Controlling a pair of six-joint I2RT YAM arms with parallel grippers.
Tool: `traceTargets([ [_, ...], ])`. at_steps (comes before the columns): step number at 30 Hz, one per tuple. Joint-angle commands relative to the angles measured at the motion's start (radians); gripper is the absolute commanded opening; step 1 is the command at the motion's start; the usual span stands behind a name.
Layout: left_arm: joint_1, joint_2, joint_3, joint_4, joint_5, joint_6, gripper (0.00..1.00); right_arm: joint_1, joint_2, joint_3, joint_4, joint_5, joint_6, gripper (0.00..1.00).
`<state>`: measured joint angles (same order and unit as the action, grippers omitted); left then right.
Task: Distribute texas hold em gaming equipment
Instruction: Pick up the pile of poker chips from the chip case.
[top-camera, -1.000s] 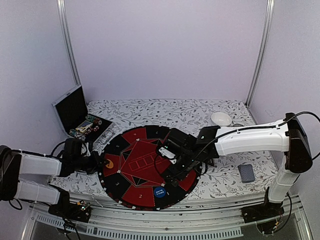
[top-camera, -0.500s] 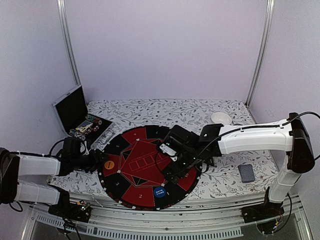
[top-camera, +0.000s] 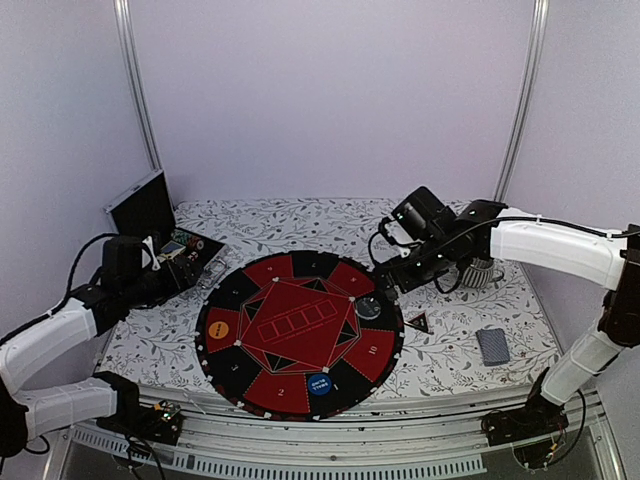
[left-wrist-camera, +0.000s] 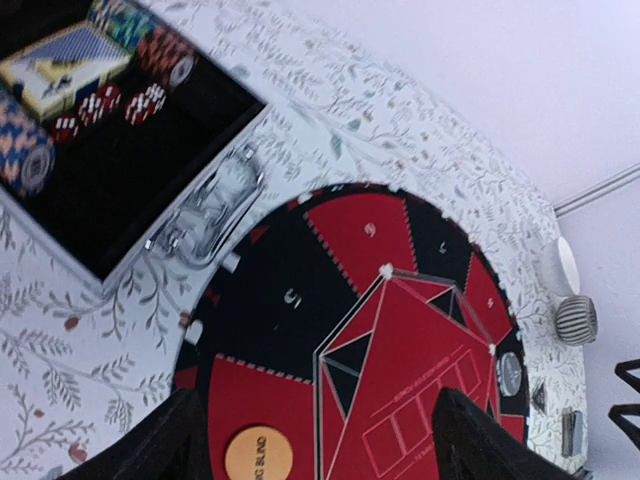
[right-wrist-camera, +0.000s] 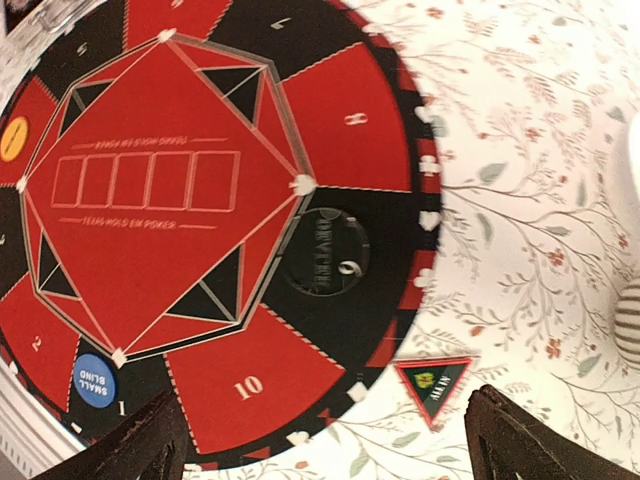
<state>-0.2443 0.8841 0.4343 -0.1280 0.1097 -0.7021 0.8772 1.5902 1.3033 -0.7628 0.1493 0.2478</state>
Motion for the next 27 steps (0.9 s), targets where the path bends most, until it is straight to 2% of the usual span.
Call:
traceTargets([
  [1, -0.033, 0.047, 0.181, -0.108, -0.071, 0.181, 0.82, -0.113, -0.071, -0.037, -0.056, -0.007, 0.025, 0.99],
  [6, -0.041, 0.169, 0.415, -0.191, -0.108, 0.322, 0.83, -0.201, -0.09, -0.017, -0.054, -0.033, 0.026, 0.99],
  [11, -0.041, 0.235, 0.551, -0.227, -0.127, 0.38, 0.89, -0.245, -0.099, -0.021, -0.022, -0.044, 0.011, 0.99],
  [16, -0.041, 0.249, 0.568, -0.234, -0.122, 0.366, 0.91, -0.3, -0.095, -0.084, 0.016, -0.078, -0.015, 0.99],
  [21, -0.038, 0.247, 0.567, -0.238, -0.106, 0.318, 0.98, -0.322, -0.056, -0.167, 0.051, -0.102, -0.039, 0.99],
  [27, 0.007, 0.272, 0.585, -0.234, -0.117, 0.326, 0.98, -0.32, 0.035, -0.123, 0.017, -0.032, -0.051, 0.99],
])
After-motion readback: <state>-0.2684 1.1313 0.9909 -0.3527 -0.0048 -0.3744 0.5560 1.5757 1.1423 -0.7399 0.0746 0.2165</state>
